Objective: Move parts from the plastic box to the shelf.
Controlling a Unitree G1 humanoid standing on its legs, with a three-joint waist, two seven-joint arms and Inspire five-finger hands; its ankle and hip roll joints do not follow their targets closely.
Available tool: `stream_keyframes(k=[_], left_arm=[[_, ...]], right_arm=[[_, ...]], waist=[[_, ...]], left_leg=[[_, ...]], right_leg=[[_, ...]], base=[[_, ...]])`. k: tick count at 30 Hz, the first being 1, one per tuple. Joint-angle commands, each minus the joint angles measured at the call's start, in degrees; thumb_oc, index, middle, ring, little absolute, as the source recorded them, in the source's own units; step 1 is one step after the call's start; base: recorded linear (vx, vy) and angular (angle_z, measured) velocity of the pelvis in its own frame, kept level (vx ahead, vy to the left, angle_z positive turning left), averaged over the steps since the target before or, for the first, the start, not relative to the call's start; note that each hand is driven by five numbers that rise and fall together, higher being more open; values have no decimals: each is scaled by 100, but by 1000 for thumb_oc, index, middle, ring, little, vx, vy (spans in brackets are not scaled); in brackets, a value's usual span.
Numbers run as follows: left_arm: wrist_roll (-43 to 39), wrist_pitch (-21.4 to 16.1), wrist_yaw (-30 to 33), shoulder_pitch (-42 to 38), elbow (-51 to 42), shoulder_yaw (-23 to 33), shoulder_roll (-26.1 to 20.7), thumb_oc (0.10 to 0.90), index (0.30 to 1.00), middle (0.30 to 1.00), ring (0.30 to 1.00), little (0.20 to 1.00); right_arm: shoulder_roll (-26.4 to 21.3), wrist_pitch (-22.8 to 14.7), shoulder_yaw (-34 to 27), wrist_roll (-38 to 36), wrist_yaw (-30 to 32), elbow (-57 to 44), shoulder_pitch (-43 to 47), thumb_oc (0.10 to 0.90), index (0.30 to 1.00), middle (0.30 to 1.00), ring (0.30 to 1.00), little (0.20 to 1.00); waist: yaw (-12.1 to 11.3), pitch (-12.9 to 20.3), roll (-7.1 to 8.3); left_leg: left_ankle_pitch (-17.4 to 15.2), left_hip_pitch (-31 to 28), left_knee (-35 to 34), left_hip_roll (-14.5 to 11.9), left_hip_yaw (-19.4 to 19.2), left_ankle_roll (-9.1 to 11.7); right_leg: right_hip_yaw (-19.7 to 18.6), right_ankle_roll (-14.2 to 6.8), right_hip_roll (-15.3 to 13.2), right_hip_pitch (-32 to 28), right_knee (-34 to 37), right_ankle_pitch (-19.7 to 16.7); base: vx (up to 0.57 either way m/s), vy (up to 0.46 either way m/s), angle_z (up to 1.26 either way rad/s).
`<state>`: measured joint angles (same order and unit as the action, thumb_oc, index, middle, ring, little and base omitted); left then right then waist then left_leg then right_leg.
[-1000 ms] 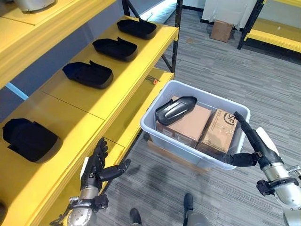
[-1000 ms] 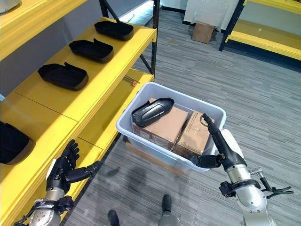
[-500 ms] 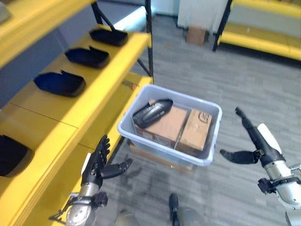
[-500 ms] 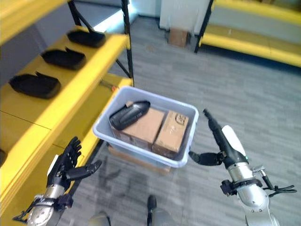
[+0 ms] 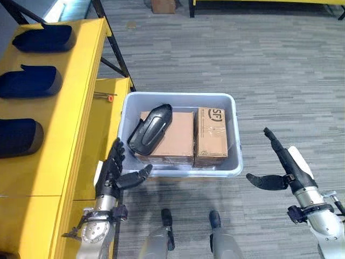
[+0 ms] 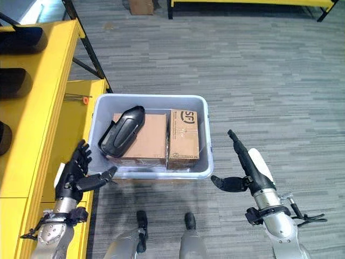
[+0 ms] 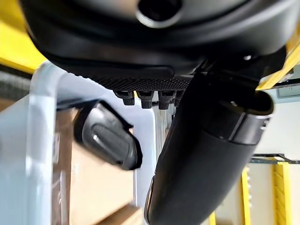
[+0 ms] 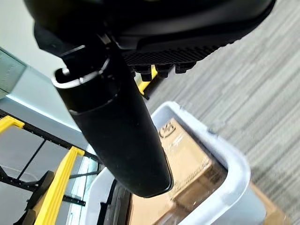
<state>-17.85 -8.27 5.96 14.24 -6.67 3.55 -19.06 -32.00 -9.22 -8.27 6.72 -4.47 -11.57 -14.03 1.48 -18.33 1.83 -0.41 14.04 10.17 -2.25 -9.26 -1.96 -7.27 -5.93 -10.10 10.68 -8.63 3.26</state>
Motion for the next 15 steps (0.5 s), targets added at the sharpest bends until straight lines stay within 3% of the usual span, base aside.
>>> stream_keyframes(k=[1, 12, 15], left_arm=[[-153, -519, 154, 265, -618, 270, -275, 900, 1000, 1000, 1000, 1000], [38, -480, 260, 130, -703, 272, -423, 900, 1000, 1000, 1000, 1000], [118, -460, 297, 59, -675, 284, -529, 900, 1000, 1000, 1000, 1000]], right_arm=[[-165, -288, -345, -42, 374, -467, 391, 900, 1000, 1000, 1000, 1000], [-259, -289, -383, -33, 472, -477, 488, 900, 1000, 1000, 1000, 1000], [-253, -289, -255, 52, 504, -442, 636, 900, 1000, 1000, 1000, 1000]], waist=[[38, 584, 182], [33, 654, 340], [11, 649, 349]], left_leg=[[56, 660, 412, -496, 542, 362], [-262, 998, 714, -381, 755, 271], [-490, 847, 738, -219, 744, 88]], right_leg=[[185, -94, -85, -1185, 468, 536], [430, -216, -198, -1306, 693, 395], [379, -329, -317, -1220, 276, 27]], base=[[48, 15, 9], [62, 17, 12], [80, 142, 1]])
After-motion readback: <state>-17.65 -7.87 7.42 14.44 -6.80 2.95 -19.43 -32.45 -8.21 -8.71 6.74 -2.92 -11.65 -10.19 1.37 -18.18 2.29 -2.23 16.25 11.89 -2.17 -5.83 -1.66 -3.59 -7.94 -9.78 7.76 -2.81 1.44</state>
